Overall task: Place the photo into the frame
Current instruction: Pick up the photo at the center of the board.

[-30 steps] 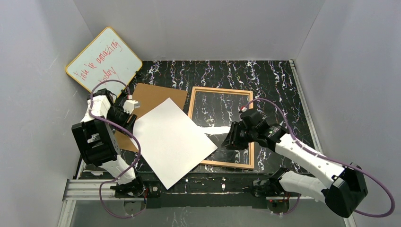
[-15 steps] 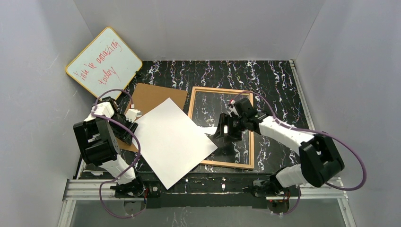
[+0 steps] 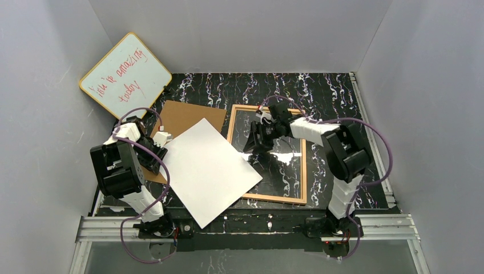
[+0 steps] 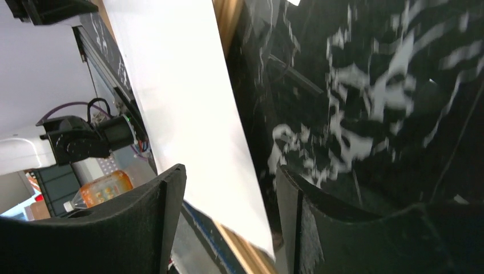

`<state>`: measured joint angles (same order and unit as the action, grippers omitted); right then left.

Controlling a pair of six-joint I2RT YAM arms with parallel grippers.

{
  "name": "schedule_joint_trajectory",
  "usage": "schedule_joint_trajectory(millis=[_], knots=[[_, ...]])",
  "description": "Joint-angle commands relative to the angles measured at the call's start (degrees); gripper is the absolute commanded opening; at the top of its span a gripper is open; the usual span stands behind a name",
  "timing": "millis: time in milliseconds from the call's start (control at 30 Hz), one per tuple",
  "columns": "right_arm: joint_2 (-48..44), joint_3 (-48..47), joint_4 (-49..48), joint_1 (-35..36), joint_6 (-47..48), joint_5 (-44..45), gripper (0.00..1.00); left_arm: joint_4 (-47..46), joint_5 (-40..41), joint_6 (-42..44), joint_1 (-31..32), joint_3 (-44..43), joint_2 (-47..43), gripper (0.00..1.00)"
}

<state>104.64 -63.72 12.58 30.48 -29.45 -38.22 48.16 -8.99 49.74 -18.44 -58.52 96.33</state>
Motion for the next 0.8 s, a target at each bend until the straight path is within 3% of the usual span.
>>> schedule_joint_trajectory(millis=[0,500,767], knots=[[6.4,-9.3,-2.2,-0.2,3.3,-4.3,0.66,-0.4,-0.3,-0.7,0.7,1.7,1.2,0.41],[19.1,-21.0,-1.8,2.9,2.7,-5.7,0.59,-0.6,0.8,-0.7,0.8,1.7,2.2,0.38],[19.3,-19.9,-4.1,5.0,0.0,-7.0,0.52,-1.0,1.7,-0.4,0.8,1.9,1.9,0.38]])
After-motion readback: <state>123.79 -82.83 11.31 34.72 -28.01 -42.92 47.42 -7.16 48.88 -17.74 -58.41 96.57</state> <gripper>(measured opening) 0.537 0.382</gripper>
